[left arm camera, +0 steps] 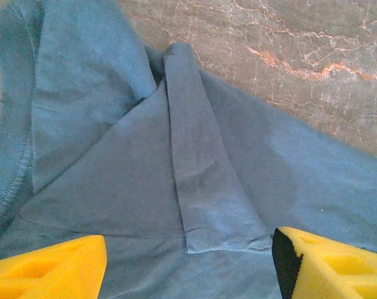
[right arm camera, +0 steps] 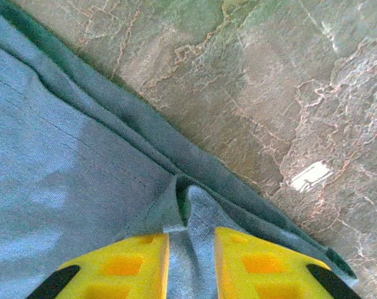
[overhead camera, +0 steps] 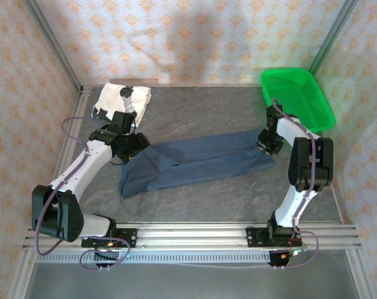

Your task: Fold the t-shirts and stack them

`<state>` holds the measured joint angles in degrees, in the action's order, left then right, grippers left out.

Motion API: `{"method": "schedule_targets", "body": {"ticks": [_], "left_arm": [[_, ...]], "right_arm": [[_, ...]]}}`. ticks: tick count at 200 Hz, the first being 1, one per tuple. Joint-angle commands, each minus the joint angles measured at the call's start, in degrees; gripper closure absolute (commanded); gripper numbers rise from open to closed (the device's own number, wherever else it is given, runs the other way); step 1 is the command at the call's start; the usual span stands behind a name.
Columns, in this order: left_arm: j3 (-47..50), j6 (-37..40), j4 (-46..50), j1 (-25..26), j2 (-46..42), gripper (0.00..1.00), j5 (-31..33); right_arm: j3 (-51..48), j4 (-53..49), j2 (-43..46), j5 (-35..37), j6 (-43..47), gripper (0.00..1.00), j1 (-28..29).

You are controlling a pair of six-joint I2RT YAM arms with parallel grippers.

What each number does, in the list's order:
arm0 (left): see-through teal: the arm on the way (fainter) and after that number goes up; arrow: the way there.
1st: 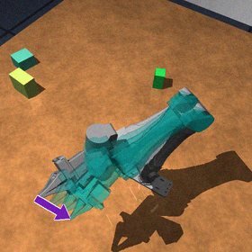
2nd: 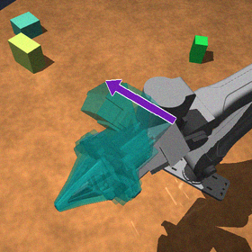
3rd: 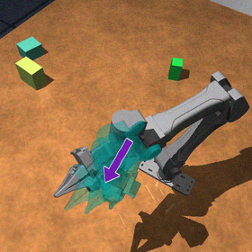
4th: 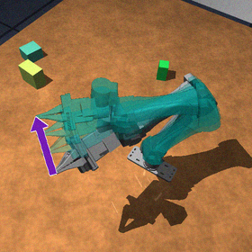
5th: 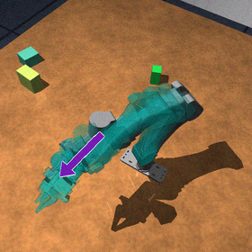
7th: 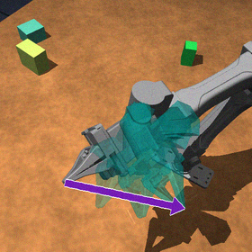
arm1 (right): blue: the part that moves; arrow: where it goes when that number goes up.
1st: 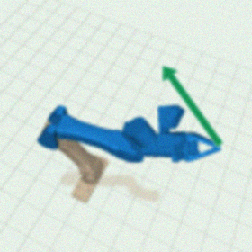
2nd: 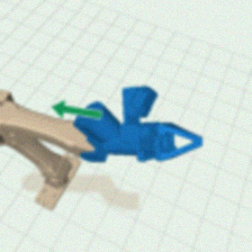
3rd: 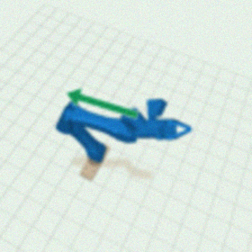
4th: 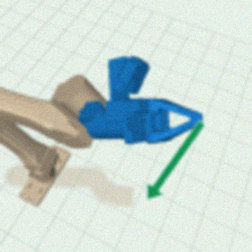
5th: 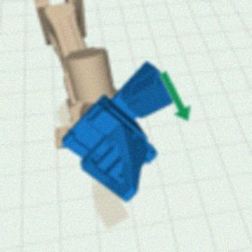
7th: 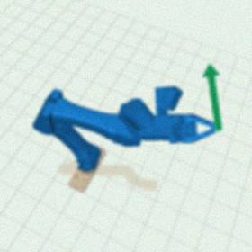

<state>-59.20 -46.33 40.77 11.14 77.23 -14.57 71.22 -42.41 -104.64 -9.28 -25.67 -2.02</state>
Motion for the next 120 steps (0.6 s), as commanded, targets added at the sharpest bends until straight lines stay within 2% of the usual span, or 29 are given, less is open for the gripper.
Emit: {"method": "schedule_targets", "body": {"ticks": [1,18,45,84,120], "left_arm": [[1.65,-2.4,-1.74,1.55,-0.58,0.29,-0.31],[2.73,-3.7,-1.91,2.61,0.29,0.3,-1.16],[4.47,-6.67,-4.57,4.95,2.81,0.32,-3.22],[4.46,-10.65,-8.77,7.3,8.16,0.38,-5.58],[4.17,-11.74,-7.6,7.97,12.37,0.42,-4.67]], "right_arm": [[0.4,-0.15,0.1,4.03,0.79,0.72,-0.26],[-1.84,2.09,2.49,1.67,1.13,0.68,-0.23],[-6.77,6.62,7.9,-5.95,1.91,0.59,-0.1],[-12.06,10.81,14.31,-16.62,6.85,0.33,1.62],[-16.11,12.57,19.23,-22.51,9.05,0.2,3.32]]}}
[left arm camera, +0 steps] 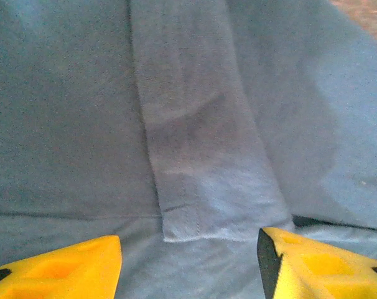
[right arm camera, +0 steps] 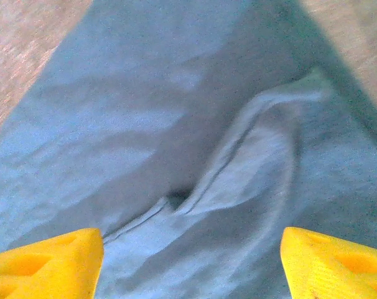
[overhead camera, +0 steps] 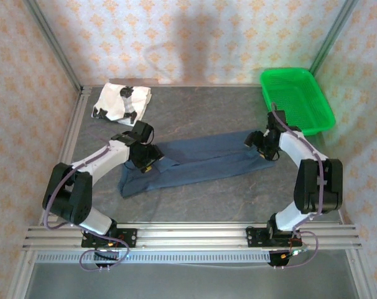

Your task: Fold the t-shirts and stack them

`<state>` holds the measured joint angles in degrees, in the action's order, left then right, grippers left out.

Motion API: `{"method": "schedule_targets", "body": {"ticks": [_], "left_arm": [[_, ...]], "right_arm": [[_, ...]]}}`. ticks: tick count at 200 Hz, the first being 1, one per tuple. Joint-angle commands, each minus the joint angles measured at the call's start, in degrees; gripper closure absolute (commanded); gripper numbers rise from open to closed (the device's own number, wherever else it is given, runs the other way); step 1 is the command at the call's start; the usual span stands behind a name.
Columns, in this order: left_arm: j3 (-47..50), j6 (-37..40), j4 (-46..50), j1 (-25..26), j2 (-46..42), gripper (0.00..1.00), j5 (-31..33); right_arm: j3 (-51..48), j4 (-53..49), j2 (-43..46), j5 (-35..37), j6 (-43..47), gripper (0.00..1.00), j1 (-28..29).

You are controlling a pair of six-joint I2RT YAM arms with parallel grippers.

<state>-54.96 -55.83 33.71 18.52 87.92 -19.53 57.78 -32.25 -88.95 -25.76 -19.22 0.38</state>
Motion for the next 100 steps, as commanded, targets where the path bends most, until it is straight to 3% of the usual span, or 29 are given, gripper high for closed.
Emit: {"method": "schedule_targets", "body": {"ticks": [1,54,100], "left_arm": [[-0.06,-2.29,-0.65,0.56,1.71,0.42,0.33],[-1.62,-4.11,-4.09,2.7,6.25,0.49,-0.06],[-1.62,-4.28,-2.86,3.63,7.94,0.66,0.64]], "right_arm": [[-2.76,2.47,3.66,-6.13,2.61,0.2,1.01],[-6.25,3.36,7.39,-8.15,3.16,0.15,2.25],[-6.08,3.24,7.02,-8.13,3.03,0.15,2.25]]}}
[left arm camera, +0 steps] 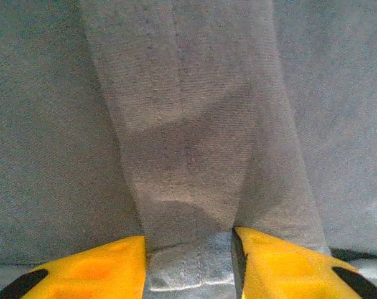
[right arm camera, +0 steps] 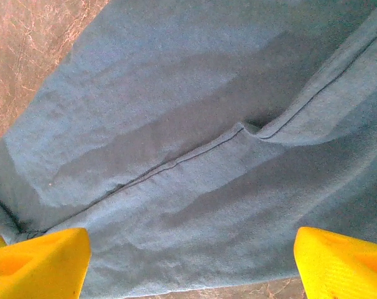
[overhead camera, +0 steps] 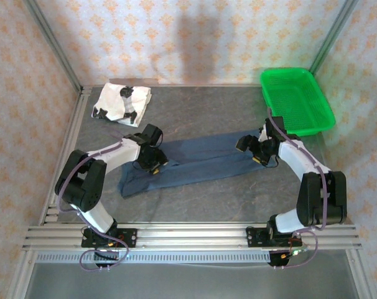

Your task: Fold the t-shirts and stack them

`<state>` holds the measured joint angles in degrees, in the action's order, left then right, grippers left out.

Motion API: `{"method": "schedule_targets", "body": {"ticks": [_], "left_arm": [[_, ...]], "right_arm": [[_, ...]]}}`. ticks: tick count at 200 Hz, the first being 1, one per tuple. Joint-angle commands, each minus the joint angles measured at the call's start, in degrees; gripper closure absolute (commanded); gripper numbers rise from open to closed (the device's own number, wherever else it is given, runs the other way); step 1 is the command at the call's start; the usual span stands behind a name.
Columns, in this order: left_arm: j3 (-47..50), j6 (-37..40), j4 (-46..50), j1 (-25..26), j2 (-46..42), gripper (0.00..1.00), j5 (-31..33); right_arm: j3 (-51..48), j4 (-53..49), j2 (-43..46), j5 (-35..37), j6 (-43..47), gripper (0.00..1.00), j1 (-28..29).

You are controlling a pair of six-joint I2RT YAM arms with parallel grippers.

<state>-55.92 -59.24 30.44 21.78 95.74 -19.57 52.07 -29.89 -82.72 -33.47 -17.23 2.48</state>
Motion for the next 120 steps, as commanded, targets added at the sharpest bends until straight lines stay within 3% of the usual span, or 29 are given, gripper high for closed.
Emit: {"method": "schedule_targets", "body": {"ticks": [1,56,120], "left_arm": [[-0.67,-0.87,0.42,0.37,0.09,0.66,0.68],[-2.16,-0.86,-0.53,0.72,0.13,0.98,1.03],[-9.75,2.78,2.61,0.71,3.86,1.0,1.14]], "right_arm": [[-0.38,0.88,0.8,-0.44,1.05,0.15,0.16],[-0.07,1.31,-0.12,-0.45,1.02,0.15,0.16],[-1.02,1.58,1.78,-0.64,1.76,0.13,0.16]]}}
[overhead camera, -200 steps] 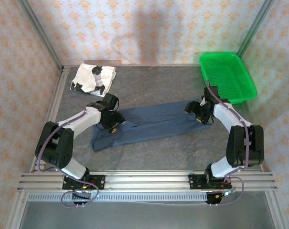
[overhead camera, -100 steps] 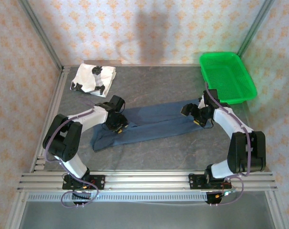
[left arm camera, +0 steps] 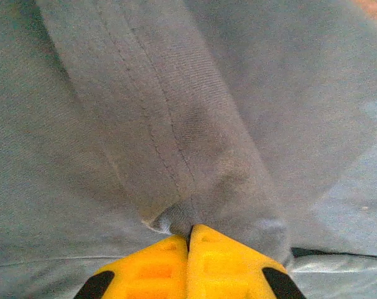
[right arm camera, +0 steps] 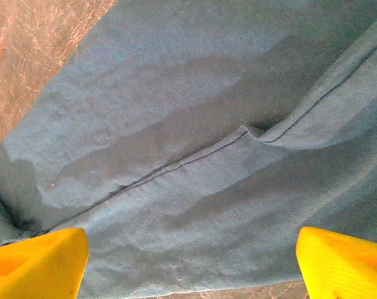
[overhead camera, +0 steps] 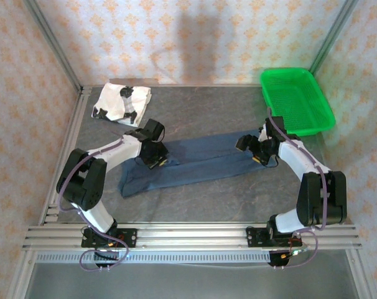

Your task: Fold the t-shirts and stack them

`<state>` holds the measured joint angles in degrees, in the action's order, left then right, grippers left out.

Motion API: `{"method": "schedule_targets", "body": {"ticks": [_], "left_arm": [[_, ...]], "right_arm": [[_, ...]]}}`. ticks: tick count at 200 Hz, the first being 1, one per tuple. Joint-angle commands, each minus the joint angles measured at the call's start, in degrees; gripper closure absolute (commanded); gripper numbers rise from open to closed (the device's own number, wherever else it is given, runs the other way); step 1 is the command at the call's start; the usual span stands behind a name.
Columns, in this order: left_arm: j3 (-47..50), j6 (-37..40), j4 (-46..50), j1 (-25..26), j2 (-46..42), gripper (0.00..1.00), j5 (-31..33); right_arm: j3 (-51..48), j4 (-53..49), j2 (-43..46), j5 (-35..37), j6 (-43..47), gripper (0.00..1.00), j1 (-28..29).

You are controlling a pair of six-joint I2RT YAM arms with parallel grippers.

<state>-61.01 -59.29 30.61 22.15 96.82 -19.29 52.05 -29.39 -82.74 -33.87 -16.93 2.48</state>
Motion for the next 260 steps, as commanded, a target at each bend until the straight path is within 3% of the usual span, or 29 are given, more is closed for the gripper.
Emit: {"method": "schedule_targets", "body": {"ticks": [1,72,90,126,154,181,215,260], "left_arm": [[-4.87,2.98,2.57,0.34,2.95,1.0,0.85],[-19.99,10.99,9.12,0.2,15.2,0.99,1.4],[-21.4,10.75,8.46,0.23,15.42,0.85,1.96],[-23.36,8.55,6.52,0.15,12.96,0.42,4.34],[-22.48,6.96,3.74,-0.14,5.06,0.26,6.94],[-20.72,7.96,6.3,-1.28,-0.9,0.25,10.25],[-11.8,6.8,8.61,-4.66,-12.86,0.21,13.22],[-1.04,7.54,15.7,-9.46,-27.04,0.19,14.54]], "right_arm": [[-0.99,1.08,1.8,-0.24,1.5,0.13,0.16],[-1.71,1.09,1.82,-1.64,1.12,0.12,0.16],[-1.97,0.95,2.19,-1.73,1.12,0.12,0.16],[-3.07,0.52,3.26,-1.82,0.87,0.12,0.19],[-3.82,-0.48,5.62,-1.57,1.44,0.1,0.16],[-4.59,-2.14,9.32,-0.88,2.11,0.08,0.16],[-4.26,-6.72,13.94,0.68,3.05,0.07,0.11],[-1.3,-14.81,17.97,8.92,2.91,0.03,-1.06]]}}
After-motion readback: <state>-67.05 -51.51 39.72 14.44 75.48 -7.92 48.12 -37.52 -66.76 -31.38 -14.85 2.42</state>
